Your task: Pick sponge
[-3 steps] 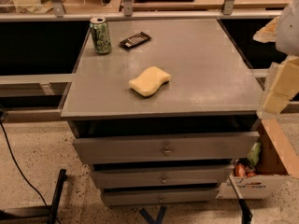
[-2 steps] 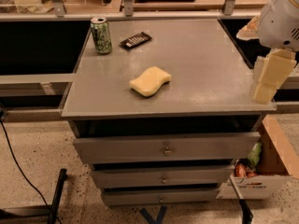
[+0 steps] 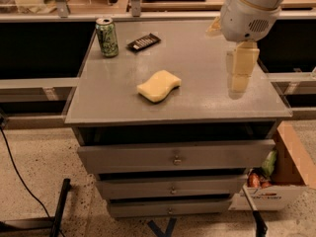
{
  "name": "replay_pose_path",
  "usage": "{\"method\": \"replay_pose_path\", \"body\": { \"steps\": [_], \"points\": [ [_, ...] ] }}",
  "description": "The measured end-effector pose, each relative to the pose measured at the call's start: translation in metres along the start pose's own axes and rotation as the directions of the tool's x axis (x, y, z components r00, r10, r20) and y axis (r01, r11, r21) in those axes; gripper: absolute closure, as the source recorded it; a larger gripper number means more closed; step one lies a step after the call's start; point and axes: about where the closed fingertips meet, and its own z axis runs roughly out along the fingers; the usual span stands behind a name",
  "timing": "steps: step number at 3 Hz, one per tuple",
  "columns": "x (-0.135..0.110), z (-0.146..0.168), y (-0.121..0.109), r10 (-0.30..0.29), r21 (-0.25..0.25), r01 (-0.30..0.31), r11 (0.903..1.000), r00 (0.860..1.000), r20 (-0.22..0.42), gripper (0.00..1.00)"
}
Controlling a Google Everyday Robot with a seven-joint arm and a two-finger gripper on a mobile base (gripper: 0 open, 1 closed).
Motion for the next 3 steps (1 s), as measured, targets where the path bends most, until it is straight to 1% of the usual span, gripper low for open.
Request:
{"method": "replay_pose_path", "body": {
  "steps": [1, 2, 3],
  "points": [
    [-0.029, 0.023, -0.022, -0.11, -0.034, 0.109, 0.9934, 0.994, -0.008, 0.0],
    [-0.052, 0.046, -0.035, -0.197, -0.06, 0.197, 0.9785, 0.98, 0.004, 0.0],
    [-0.053, 0.064, -0.05, -0.233, -0.064, 0.235, 0.97, 0.972, 0.03, 0.0]
  ]
}}
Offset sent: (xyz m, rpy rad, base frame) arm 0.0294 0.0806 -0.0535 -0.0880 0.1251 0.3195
